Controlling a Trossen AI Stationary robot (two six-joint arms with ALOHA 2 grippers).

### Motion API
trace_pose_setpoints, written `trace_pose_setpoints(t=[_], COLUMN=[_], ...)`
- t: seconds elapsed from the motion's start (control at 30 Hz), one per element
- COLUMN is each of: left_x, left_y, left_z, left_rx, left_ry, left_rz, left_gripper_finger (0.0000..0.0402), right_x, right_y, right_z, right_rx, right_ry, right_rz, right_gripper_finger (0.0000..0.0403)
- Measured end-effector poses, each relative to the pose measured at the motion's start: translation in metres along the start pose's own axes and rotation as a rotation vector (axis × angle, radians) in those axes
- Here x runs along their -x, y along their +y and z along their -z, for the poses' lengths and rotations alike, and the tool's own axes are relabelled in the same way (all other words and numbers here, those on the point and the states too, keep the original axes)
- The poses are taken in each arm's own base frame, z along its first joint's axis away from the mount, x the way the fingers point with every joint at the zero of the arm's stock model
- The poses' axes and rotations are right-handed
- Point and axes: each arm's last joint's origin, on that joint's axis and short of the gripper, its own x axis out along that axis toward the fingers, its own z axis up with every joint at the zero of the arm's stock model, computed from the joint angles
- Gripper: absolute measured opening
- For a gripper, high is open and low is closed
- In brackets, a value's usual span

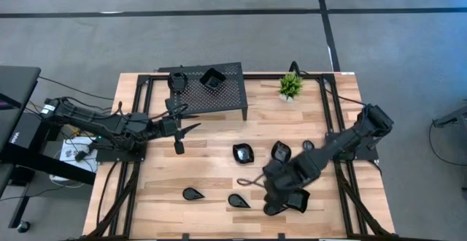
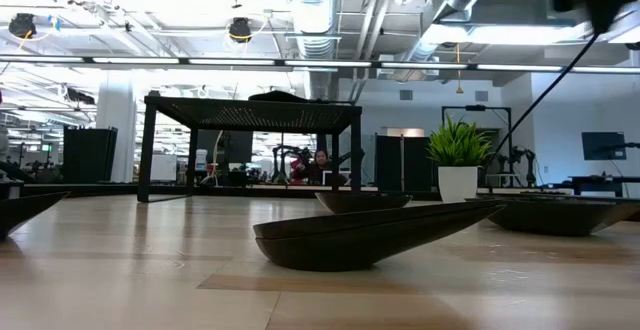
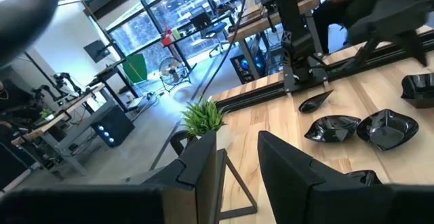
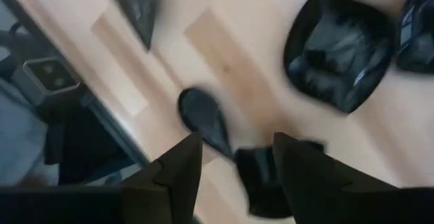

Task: Pick & Place Mini shaped plates
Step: Stack the black distorted square plate on top of the black distorted square plates on the shelf

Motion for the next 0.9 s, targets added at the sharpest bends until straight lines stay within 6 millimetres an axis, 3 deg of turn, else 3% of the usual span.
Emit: trace_pose_setpoints(t=[0.2,0.43,0.77,0.9], left_x=[0.0,0.0,0.0,0.0], left_y=[0.0,0.0,0.0,0.0], left_z=[0.0,0.0,0.0,0.0], left_rx=[0.0,0.001,0.007,0.027], left_ry=[0.0,0.0,-0.001,-0.001], left_rz=[0.0,0.0,0.0,0.0], left_gripper_finger=[0.0111,0.0111,0.0111,0.0111], right_x=[-0.014,-0.035,-0.061,-0.072], right_y=[0.012,0.002,-0.022,-0.024], right_z=[0.038,0.076,0.095,0.095], right_rx=[0.065,0.17,0.22,0.243], right_ry=[0.019,0.049,0.081,0.069], right_rz=[-0.062,0.0,0.101,0.051], right_gripper_finger=[0.0173,0.0172,0.0172,0.0172])
